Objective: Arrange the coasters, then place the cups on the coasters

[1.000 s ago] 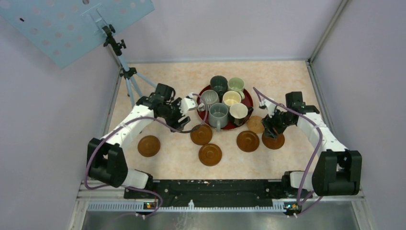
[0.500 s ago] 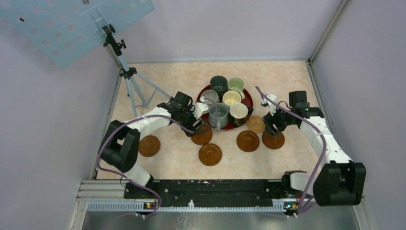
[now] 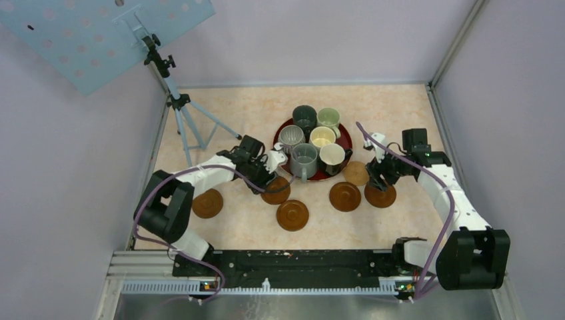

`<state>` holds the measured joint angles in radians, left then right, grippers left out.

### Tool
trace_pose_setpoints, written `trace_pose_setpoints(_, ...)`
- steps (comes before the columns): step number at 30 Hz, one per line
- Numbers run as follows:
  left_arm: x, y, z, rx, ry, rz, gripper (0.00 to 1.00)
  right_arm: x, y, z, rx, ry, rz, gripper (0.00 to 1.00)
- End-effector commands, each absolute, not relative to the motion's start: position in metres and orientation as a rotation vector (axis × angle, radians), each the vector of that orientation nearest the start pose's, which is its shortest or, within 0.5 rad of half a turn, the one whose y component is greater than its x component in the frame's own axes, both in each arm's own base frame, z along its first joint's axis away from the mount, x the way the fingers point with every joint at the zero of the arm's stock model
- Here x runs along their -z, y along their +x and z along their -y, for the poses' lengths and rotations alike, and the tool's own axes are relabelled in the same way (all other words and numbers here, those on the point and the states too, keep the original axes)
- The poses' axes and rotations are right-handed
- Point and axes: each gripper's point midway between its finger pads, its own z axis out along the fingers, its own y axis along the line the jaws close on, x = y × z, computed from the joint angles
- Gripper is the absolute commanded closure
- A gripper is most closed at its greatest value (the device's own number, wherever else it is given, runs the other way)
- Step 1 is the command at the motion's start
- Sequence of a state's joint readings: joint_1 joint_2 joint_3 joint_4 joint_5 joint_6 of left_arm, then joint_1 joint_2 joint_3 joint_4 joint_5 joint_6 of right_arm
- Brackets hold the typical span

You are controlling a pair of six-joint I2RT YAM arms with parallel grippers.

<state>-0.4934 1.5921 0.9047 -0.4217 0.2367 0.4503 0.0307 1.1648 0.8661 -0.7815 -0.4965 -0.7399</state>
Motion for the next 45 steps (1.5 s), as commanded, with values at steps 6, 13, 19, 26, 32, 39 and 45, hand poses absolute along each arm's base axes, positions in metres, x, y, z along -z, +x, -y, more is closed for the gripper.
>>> trace_pose_setpoints(6, -0.020, 0.229, 0.106, 0.226, 1.397, -2.476, 0.46, -0.116, 0.252, -0.070, -0.377, -1.083, -2.213, 0.39)
trace_pose_setpoints(13, -0.020, 0.216, 0.082, 0.165, 1.449, -2.472, 0.47, -0.113, 0.254, -0.071, -0.385, -1.076, -2.218, 0.39)
trace_pose_setpoints(19, -0.023, 0.216, 0.070, 0.119, 1.472, -2.472, 0.46, -0.113, 0.255, -0.073, -0.398, -1.071, -2.218, 0.39)
trace_pose_setpoints(26, -0.052, 0.231, 0.094, 0.241, 1.408, -2.416, 0.38, -0.114, 0.258, -0.074, -0.406, -1.056, -2.220, 0.38)
trace_pose_setpoints(32, -0.102, 0.252, 0.137, 0.408, 1.346, -2.253, 0.26, -0.117, 0.261, -0.074, -0.405, -1.038, -2.218, 0.39)
trace_pose_setpoints(39, -0.108, 0.248, 0.195, 0.534, 1.391, -2.111, 0.22, -0.119, 0.269, -0.075, -0.405, -0.983, -2.226, 0.39)
trace_pose_setpoints(45, -0.087, 0.237, 0.238, 0.558, 1.469, -2.058, 0.22, -0.122, 0.274, -0.076, -0.426, -0.921, -2.249, 0.38)
